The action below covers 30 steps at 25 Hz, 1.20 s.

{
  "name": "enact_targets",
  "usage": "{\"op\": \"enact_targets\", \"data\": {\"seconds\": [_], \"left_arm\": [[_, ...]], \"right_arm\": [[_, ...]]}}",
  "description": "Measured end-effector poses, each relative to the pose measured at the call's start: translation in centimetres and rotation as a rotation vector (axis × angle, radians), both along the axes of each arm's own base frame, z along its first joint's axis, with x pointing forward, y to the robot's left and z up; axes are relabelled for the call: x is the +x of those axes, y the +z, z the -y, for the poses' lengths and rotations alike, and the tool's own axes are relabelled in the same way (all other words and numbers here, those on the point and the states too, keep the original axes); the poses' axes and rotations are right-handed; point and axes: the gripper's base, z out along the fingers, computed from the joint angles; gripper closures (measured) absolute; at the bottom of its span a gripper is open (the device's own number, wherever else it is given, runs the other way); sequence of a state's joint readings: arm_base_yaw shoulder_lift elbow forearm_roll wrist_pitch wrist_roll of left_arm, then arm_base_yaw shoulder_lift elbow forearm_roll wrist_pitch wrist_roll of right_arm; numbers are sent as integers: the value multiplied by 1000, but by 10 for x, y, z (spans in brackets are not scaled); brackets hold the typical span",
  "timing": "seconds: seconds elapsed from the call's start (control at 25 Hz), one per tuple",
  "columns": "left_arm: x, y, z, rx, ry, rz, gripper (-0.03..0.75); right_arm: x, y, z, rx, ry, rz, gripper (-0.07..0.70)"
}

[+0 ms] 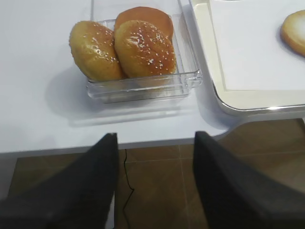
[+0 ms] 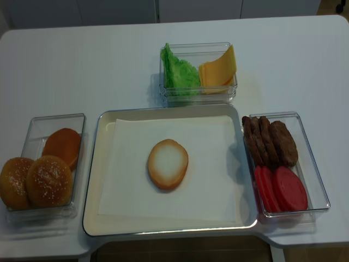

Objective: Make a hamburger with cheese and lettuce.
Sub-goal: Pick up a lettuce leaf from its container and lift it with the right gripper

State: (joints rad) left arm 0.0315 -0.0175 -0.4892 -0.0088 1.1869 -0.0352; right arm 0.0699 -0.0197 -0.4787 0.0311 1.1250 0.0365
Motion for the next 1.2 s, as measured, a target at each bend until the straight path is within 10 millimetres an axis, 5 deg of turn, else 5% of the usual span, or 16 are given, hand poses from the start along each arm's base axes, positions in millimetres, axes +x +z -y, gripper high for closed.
{"op": "enact_targets", "data": {"seconds": [1.2], "left_arm": [[0, 0, 0, 0, 0, 0, 337]], "right_arm": [[0, 0, 0, 0, 0, 0, 165]]}}
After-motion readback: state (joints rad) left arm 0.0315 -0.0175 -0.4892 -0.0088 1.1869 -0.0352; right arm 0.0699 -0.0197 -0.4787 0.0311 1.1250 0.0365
